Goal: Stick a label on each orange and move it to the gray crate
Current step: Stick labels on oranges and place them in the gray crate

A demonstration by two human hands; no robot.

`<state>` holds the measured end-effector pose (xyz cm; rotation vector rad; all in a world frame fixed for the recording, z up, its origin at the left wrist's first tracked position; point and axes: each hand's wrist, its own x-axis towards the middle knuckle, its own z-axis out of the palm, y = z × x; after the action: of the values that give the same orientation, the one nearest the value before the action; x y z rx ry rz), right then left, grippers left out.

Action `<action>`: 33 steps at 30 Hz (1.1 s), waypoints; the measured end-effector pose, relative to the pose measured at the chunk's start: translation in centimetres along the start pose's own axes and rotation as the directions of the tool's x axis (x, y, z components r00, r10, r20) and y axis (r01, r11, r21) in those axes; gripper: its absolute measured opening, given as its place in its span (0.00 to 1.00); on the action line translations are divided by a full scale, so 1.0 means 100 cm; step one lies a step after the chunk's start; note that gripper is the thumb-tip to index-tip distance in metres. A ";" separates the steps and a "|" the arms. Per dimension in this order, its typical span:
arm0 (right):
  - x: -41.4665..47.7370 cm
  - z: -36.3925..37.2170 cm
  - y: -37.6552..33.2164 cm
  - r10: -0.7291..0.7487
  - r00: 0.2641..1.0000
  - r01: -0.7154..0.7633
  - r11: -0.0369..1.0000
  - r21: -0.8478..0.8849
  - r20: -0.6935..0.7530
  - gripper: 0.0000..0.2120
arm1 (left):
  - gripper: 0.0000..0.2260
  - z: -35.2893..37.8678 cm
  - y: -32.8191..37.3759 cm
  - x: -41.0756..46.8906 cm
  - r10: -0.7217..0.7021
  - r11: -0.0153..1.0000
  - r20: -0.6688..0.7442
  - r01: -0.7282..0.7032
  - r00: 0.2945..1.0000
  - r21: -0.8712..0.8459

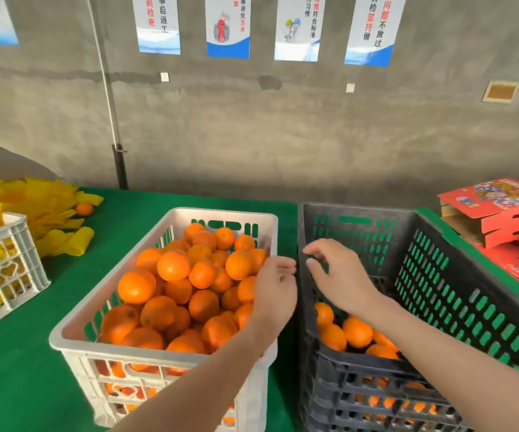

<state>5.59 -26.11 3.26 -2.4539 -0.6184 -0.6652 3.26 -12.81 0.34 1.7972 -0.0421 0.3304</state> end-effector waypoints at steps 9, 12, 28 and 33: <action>0.008 0.056 -0.030 0.058 0.949 -0.024 0.993 -0.112 0.311 0.14 | 0.20 -0.062 -0.067 0.111 -0.216 0.760 0.073 0.120 0.974 0.638; 0.007 0.058 -0.027 0.061 0.953 -0.034 0.995 -0.095 0.296 0.13 | 0.34 -0.051 -0.091 0.132 -0.298 0.641 0.154 0.078 0.942 0.764; 0.006 0.041 -0.029 0.186 0.959 -0.234 0.945 0.228 0.216 0.16 | 0.38 -0.077 0.003 0.016 0.134 0.991 0.062 -0.132 0.989 -0.029; -0.025 -0.004 -0.048 0.173 0.975 -0.221 0.849 0.480 0.141 0.12 | 0.39 -0.071 0.019 -0.059 0.208 0.971 0.186 -0.179 0.960 -0.159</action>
<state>0.98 -23.43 3.86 -2.0326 -0.4870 -0.2645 -4.23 -7.38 2.17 1.6831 -0.3783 0.2763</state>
